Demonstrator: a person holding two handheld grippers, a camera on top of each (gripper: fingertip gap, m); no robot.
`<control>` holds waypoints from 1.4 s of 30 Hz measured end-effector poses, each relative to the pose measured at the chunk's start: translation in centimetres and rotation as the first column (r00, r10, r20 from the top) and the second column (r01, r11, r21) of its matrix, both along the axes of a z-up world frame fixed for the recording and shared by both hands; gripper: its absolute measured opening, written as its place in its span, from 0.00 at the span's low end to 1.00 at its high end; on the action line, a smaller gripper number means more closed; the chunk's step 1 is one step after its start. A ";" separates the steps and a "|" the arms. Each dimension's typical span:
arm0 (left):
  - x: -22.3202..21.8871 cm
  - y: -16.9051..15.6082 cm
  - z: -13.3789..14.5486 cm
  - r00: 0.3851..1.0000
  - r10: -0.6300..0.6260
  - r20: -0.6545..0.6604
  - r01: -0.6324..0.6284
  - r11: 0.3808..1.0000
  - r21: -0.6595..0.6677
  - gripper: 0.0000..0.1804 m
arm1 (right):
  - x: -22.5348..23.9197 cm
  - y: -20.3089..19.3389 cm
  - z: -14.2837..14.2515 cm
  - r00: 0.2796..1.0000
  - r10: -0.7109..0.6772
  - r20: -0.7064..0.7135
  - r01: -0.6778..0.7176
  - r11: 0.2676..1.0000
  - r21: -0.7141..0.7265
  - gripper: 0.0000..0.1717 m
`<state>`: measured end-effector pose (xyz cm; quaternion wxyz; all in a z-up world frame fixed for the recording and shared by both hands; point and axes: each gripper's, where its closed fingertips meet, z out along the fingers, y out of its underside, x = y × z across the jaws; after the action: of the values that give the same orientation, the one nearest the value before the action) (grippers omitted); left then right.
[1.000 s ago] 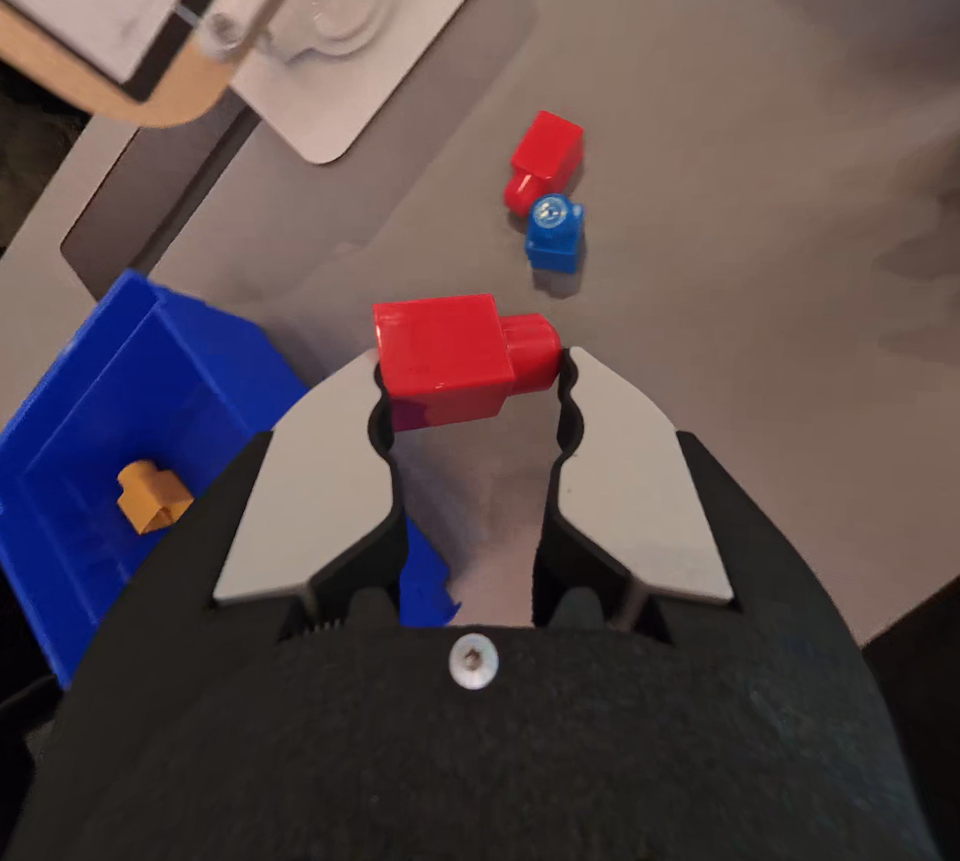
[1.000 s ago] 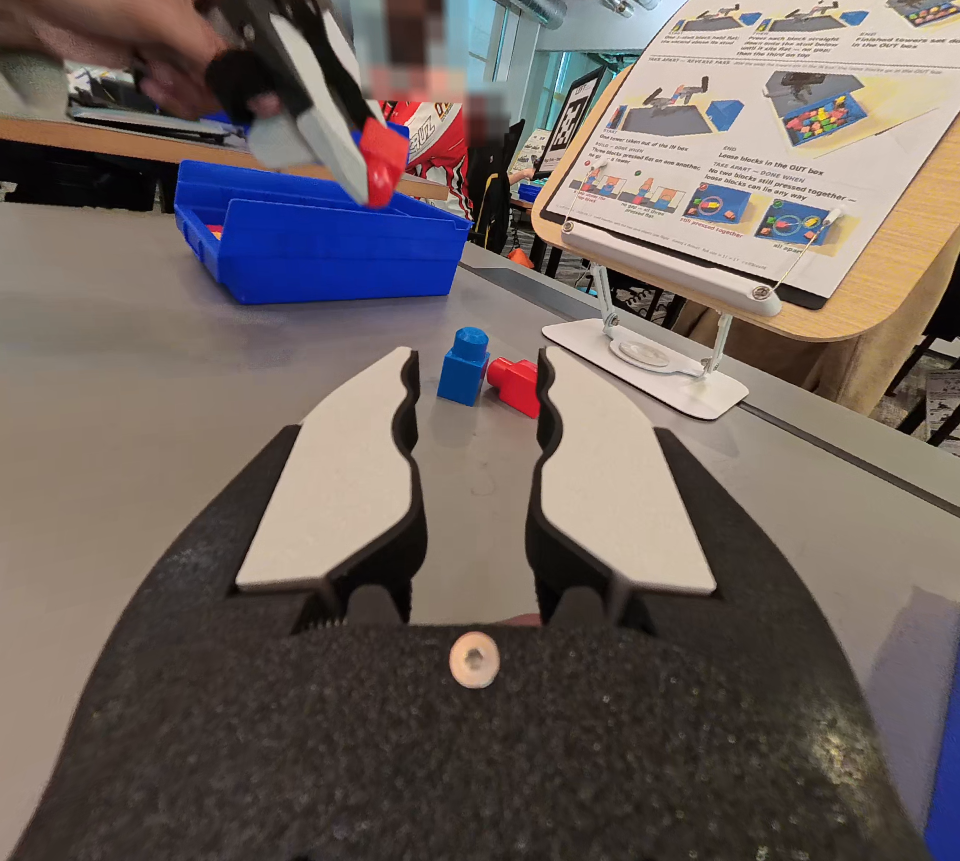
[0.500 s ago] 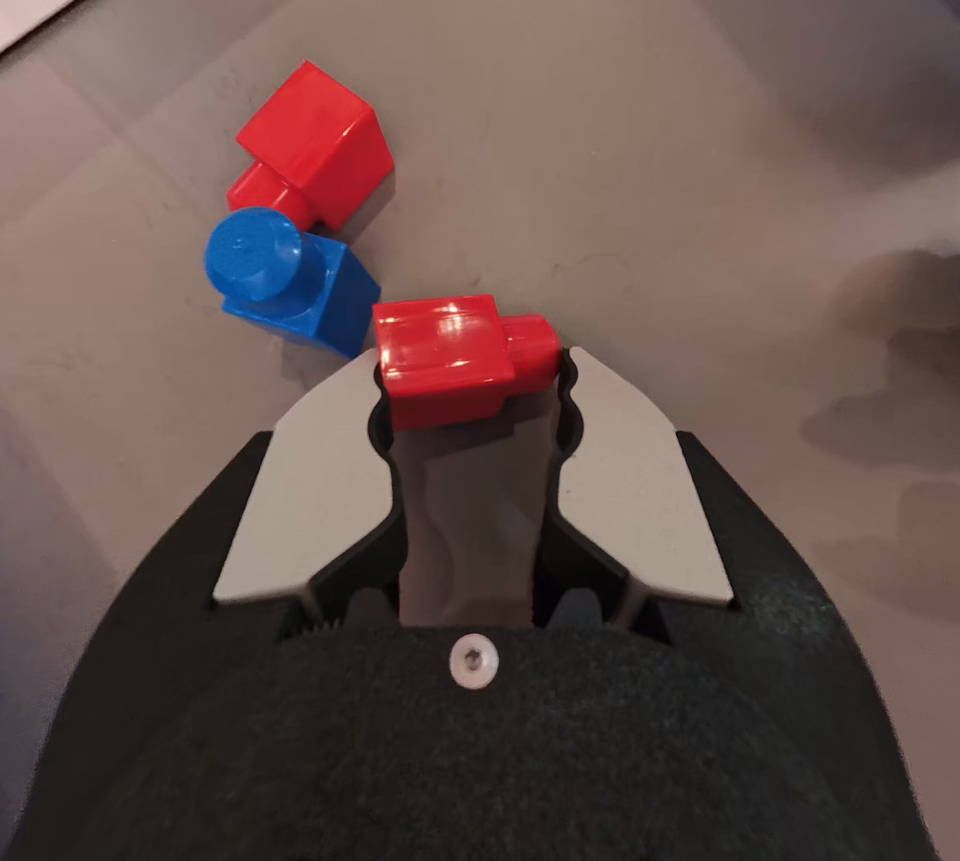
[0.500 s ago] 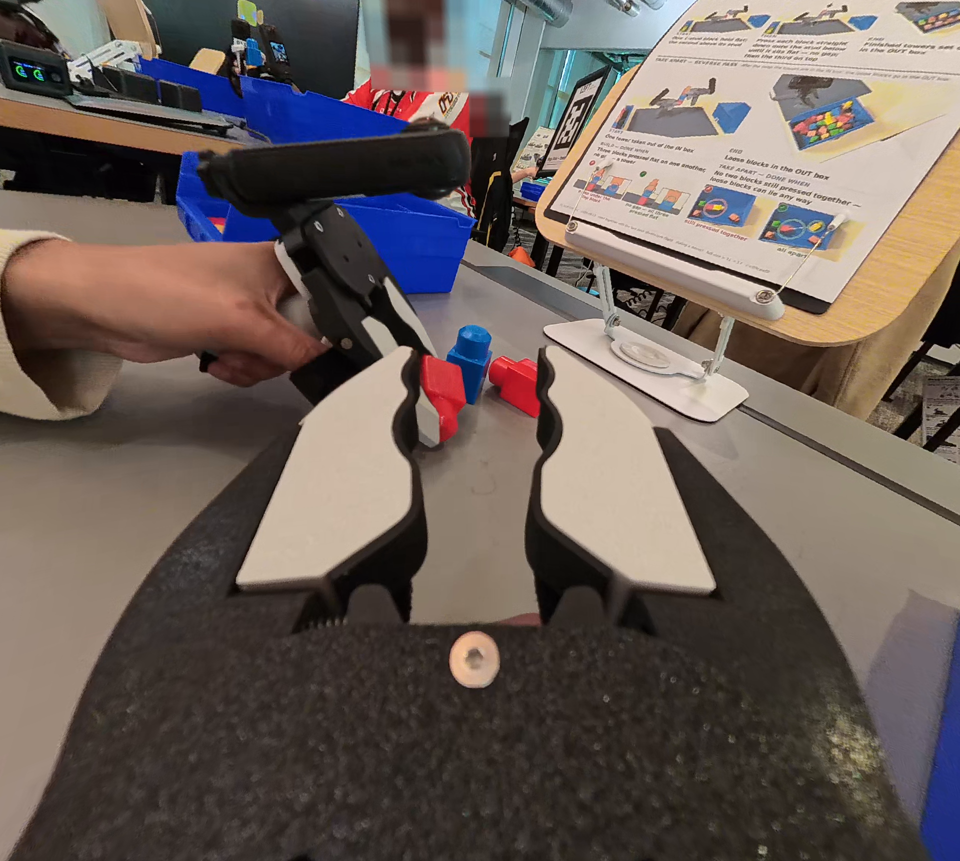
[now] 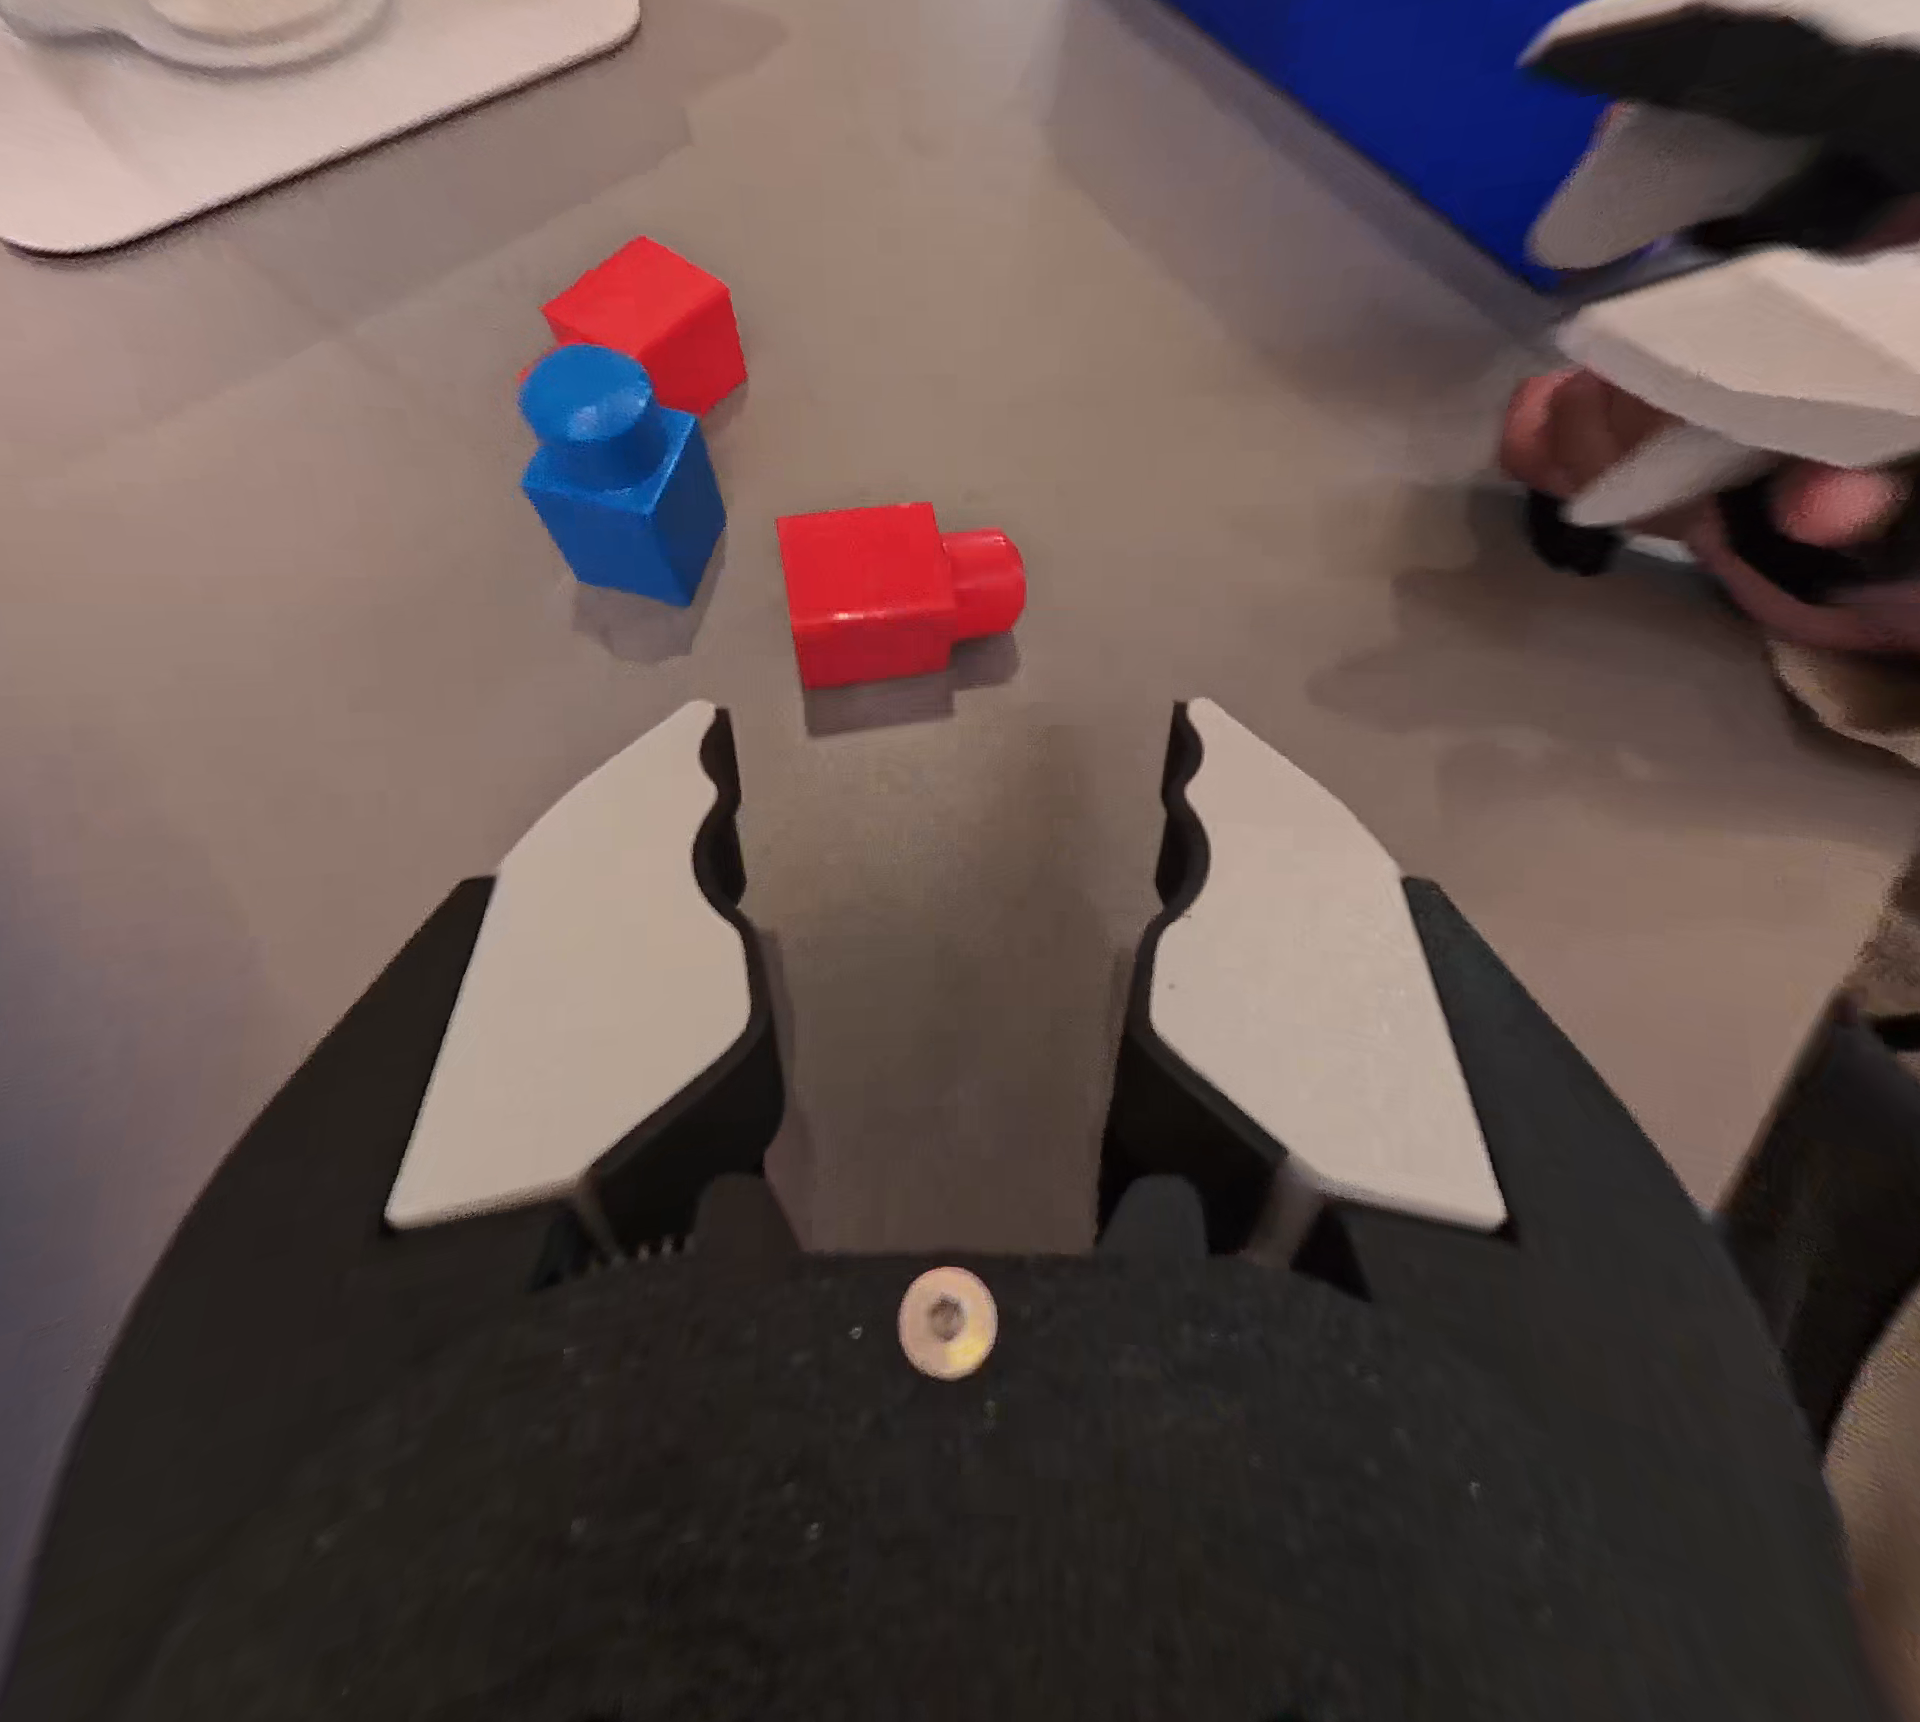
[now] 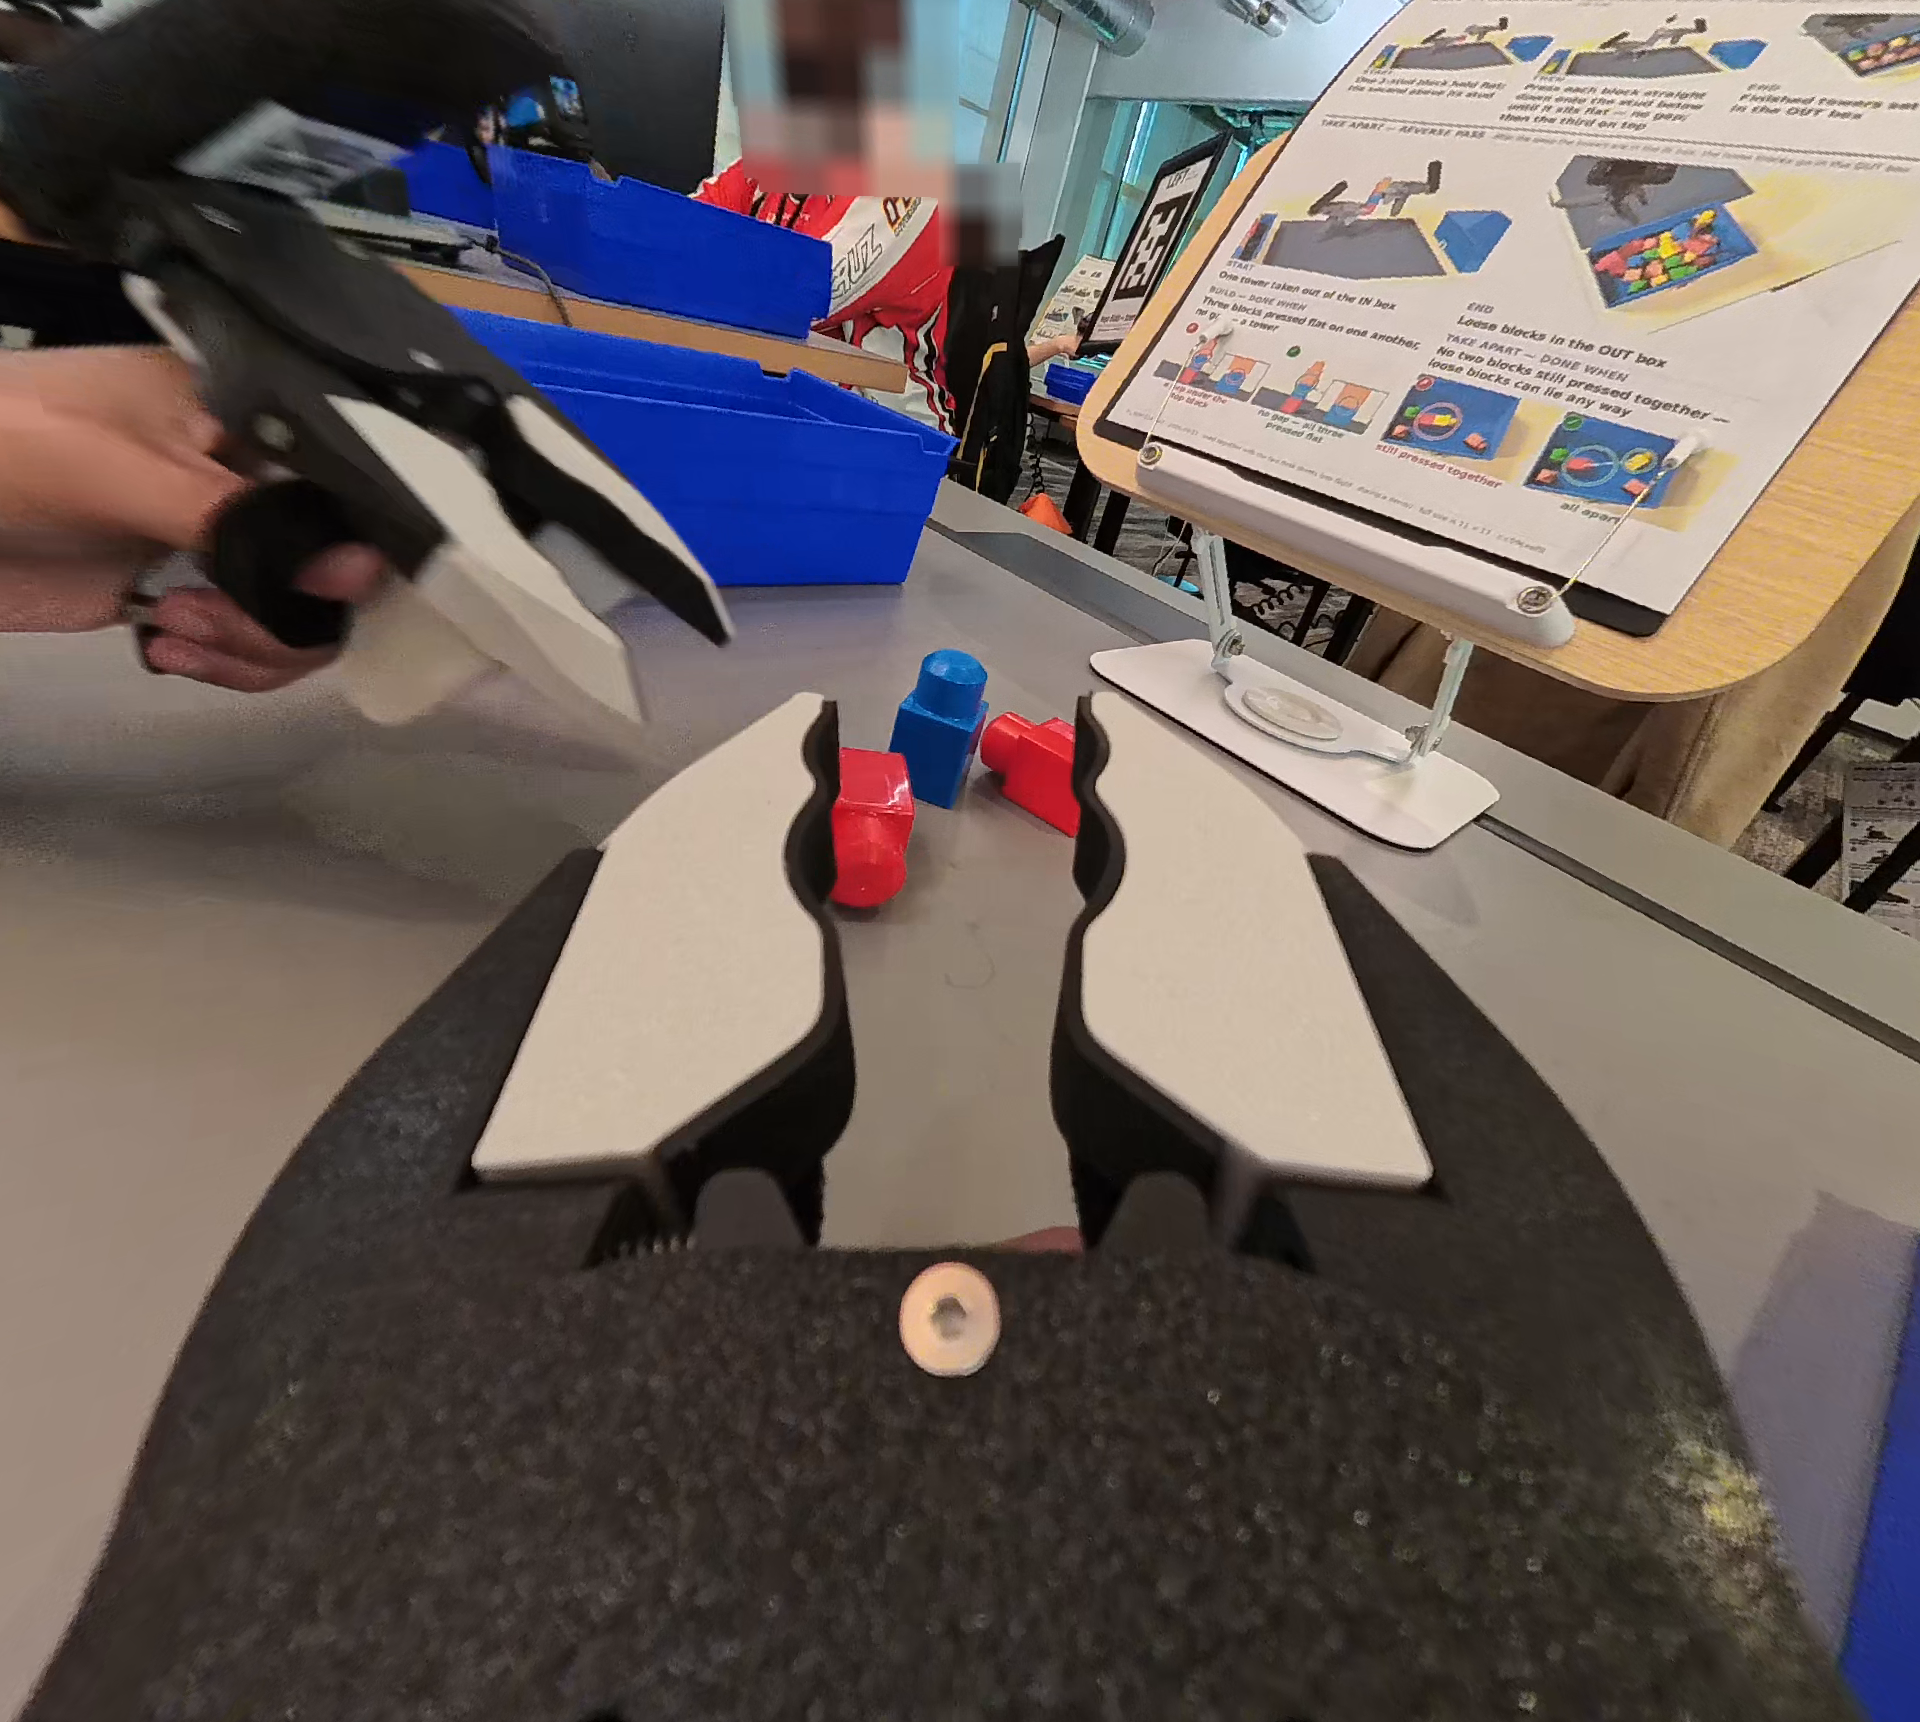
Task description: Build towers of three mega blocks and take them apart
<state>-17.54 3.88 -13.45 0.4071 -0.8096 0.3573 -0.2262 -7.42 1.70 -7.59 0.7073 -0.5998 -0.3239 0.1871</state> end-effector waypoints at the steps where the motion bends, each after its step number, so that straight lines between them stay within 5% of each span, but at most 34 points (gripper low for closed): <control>1: -0.8 -0.8 0.7 0.999 0.000 0.051 -0.001 1.000 0.023 0.43 | 0.0 0.0 0.0 1.000 -0.001 0.000 0.001 1.000 -0.001 0.25; 5: -3.5 -3.6 2.2 0.985 -0.001 0.170 -0.019 0.994 0.111 0.44 | 0.0 0.1 0.0 1.000 -0.003 0.001 0.003 1.000 -0.002 0.25; 9: -6.1 -3.7 2.0 0.996 0.051 0.075 -0.067 0.970 0.233 0.44 | 0.1 0.2 0.0 1.000 -0.007 -0.009 0.007 1.000 -0.010 0.25; 14: -5.6 -3.7 1.8 0.996 0.031 0.079 -0.046 0.978 0.204 0.41 | 0.1 0.1 0.0 1.000 -0.007 -0.006 0.006 1.000 -0.002 0.24; 21: -4.4 4.1 0.7 0.999 0.027 0.042 -0.032 0.990 0.136 0.35 | 0.0 0.0 0.0 1.000 -0.001 0.002 0.001 1.000 0.005 0.24; 27: -2.6 10.5 -2.7 0.988 -0.042 -0.149 0.058 0.993 0.105 0.35 | 0.0 -0.1 0.0 1.000 0.003 -0.004 -0.003 1.000 0.000 0.24; 30: -0.7 10.2 -3.3 0.984 -0.150 -0.100 0.155 0.987 0.043 0.37 | 0.0 -0.1 0.0 1.000 0.005 0.000 -0.005 1.000 0.004 0.24; 38: 0.5 11.1 -4.8 0.967 -0.190 -0.171 0.195 0.981 0.011 0.39 | -0.2 -0.2 -0.1 1.000 0.008 0.009 -0.008 1.000 0.005 0.24; 39: 0.7 10.7 -5.6 0.953 -0.227 -0.203 0.225 0.974 -0.033 0.22 | -0.2 -0.2 -0.1 1.000 0.008 0.010 -0.008 1.000 0.005 0.24; 42: 1.0 10.6 -5.7 0.946 -0.249 -0.206 0.245 0.968 -0.047 0.20 | -0.1 -0.1 -0.1 1.000 0.007 0.008 -0.007 1.000 0.005 0.24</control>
<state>-16.50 14.44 -19.19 0.3270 -0.7822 0.4944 -0.1922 -7.56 1.55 -7.71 0.7069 -0.5977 -0.3292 0.1864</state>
